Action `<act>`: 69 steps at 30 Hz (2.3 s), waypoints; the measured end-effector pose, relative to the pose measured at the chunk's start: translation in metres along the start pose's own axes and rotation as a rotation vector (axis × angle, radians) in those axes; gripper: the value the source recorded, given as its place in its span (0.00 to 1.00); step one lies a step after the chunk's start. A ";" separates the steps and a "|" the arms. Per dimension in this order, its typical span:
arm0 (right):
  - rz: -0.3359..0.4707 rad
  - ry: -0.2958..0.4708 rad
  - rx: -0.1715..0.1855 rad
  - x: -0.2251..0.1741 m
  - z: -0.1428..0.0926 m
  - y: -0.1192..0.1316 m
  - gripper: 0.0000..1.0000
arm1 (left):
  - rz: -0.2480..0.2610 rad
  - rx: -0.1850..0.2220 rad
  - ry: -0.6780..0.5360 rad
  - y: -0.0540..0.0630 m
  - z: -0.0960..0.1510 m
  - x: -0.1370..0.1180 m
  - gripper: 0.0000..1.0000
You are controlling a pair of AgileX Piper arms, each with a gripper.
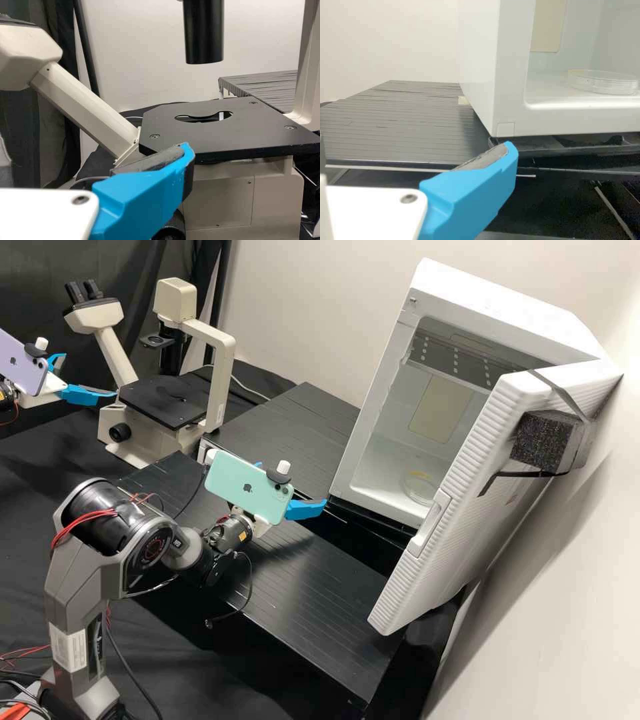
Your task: Take out the petri dish and place it under the microscope.
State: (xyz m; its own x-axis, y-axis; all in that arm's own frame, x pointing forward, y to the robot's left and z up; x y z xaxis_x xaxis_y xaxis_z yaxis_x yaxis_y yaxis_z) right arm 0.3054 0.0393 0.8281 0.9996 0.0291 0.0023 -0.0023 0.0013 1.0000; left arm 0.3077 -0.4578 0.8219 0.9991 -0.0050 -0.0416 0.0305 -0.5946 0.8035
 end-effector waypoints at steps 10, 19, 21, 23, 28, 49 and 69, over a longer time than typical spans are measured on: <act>0.002 0.001 -0.001 -0.001 0.001 0.000 1.00 | 0.000 0.000 0.000 0.000 0.000 0.000 1.00; 0.085 -0.005 -0.007 -0.028 0.024 0.021 1.00 | 0.000 0.000 0.000 0.000 0.000 0.000 1.00; 0.132 0.000 0.002 -0.036 0.031 0.031 1.00 | 0.000 0.000 0.000 0.000 0.000 0.000 1.00; 0.168 0.010 -0.001 -0.040 0.036 0.041 1.00 | 0.000 0.000 0.000 0.000 0.000 0.000 1.00; 0.268 -0.016 0.000 -0.048 0.053 0.068 1.00 | 0.000 0.000 0.000 0.000 0.000 0.000 1.00; 0.320 -0.110 -0.080 0.057 0.096 0.125 1.00 | 0.000 0.000 0.000 0.000 0.000 0.000 1.00; 0.342 -0.104 -0.094 0.104 0.092 0.144 1.00 | 0.000 0.000 0.000 0.000 0.000 0.000 1.00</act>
State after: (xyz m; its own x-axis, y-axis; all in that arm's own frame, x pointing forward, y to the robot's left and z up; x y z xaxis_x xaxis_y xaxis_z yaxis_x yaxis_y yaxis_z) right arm 0.4114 -0.0498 0.9727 0.9382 -0.0583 0.3412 -0.3345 0.1012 0.9370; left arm 0.3077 -0.4578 0.8219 0.9991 -0.0050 -0.0416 0.0305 -0.5946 0.8035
